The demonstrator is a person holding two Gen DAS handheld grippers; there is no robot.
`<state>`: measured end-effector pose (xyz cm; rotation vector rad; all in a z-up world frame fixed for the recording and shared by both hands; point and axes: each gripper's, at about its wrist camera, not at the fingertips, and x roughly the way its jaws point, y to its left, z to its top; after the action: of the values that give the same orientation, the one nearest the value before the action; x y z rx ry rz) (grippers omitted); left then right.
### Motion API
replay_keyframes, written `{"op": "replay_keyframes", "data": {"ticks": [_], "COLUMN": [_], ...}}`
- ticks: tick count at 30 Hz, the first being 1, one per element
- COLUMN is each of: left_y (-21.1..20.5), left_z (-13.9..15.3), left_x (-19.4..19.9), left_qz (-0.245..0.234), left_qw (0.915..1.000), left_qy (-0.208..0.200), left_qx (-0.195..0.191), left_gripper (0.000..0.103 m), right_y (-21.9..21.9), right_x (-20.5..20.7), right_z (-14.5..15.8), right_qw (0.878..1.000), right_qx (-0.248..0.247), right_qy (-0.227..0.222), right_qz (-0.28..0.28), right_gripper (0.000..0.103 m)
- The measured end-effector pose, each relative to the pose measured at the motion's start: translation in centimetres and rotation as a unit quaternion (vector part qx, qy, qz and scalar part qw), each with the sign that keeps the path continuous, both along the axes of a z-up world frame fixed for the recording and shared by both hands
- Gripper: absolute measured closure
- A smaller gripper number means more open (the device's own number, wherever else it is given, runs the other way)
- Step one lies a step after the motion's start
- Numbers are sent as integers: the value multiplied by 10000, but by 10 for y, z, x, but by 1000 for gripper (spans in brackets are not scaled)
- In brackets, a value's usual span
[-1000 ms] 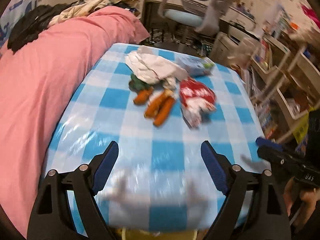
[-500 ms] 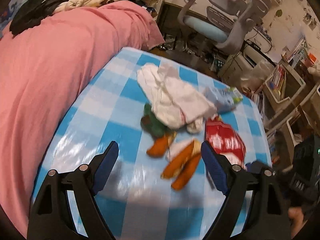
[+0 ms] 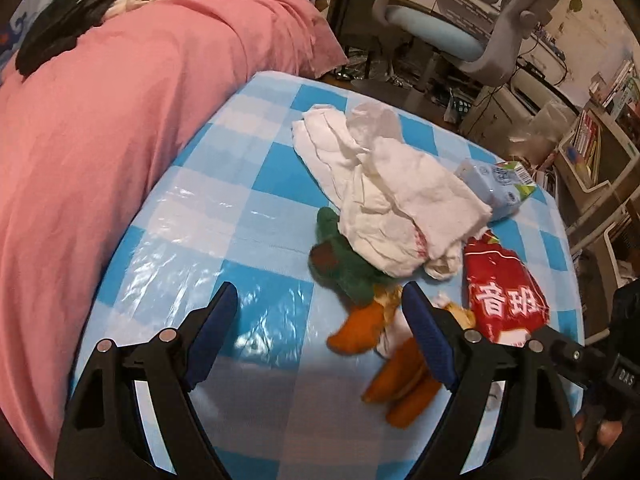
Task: Collect trash
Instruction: 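Grasp the green plush toy with the left gripper while the right grasps the red snack bag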
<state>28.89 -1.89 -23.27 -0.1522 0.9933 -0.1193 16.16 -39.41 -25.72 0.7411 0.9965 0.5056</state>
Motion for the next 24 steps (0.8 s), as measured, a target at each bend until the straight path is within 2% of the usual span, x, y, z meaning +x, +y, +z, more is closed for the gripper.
{"op": "replay_keyframes", "data": {"ticks": [2, 4, 8, 10, 13, 19, 24], "left_y": [-4, -15, -38, -39, -20, 19, 42], "left_z": [-3, -4, -7, -9, -8, 1, 3], "left_x": [6, 11, 19, 22, 25, 12, 3], "left_qz": [-119, -442, -832, -852, -719, -550, -444], "left_qw": [9999, 9989, 9944, 9941, 9969, 9984, 9959], "left_qy": [-1, -66, -143, -79, 35, 149, 283], "left_qx": [64, 131, 635, 661, 310, -51, -737], "left_gripper": [22, 22, 25, 42, 56, 57, 56], "right_y": [-1, -4, -8, -7, -10, -8, -6], "right_x": [1, 3, 7, 8, 7, 0, -10], "right_z": [1, 1, -1, 0, 3, 13, 21], "right_qw": [10000, 10000, 10000, 10000, 9999, 9995, 9992], "right_qx": [15, 32, 79, 96, 156, 228, 207], "right_qy": [-21, -37, 11, -1, -57, -199, -309], "right_qz": [11, -3, -24, -13, -31, 71, 138], "right_gripper": [63, 63, 66, 71, 79, 88, 90]}}
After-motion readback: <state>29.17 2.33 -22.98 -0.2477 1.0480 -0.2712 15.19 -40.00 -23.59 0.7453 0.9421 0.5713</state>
